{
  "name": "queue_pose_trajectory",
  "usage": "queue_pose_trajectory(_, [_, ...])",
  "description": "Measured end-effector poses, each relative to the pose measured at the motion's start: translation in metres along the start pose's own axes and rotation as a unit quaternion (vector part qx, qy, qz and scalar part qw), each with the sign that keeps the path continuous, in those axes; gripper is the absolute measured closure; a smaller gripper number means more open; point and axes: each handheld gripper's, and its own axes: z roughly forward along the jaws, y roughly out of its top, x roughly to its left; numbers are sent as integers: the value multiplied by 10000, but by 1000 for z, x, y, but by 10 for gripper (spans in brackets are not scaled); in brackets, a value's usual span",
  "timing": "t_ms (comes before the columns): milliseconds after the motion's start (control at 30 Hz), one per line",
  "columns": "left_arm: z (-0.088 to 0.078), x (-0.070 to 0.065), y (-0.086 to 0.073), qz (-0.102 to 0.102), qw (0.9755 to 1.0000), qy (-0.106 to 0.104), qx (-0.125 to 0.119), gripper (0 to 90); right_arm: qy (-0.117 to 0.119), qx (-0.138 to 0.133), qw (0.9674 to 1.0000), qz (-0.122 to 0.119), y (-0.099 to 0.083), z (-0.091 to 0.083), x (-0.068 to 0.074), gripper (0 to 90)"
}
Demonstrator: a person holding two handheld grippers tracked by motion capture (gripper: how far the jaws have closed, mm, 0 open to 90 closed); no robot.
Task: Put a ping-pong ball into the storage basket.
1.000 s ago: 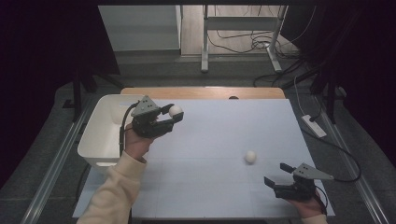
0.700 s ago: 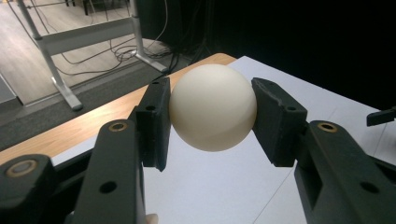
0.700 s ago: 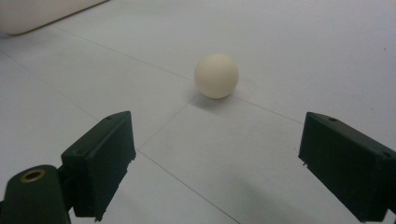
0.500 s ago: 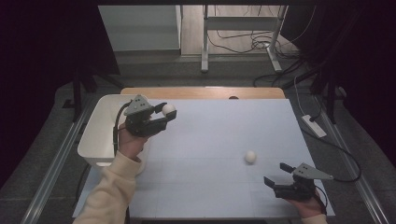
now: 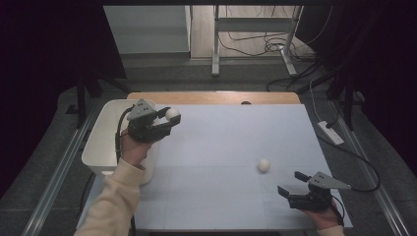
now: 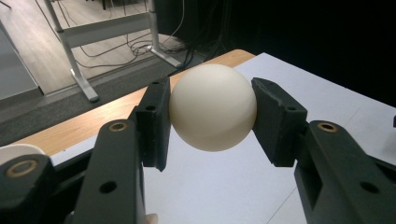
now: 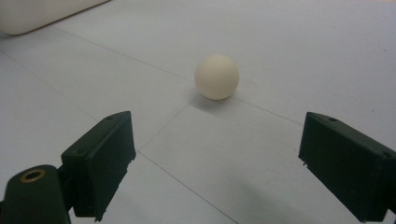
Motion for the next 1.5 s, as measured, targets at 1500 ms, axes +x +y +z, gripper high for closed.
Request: queue_pose_trajectory(1500, [-19, 42, -5, -300, 9973, 649, 172, 506, 16, 6, 10000, -1, 1, 2, 0, 104])
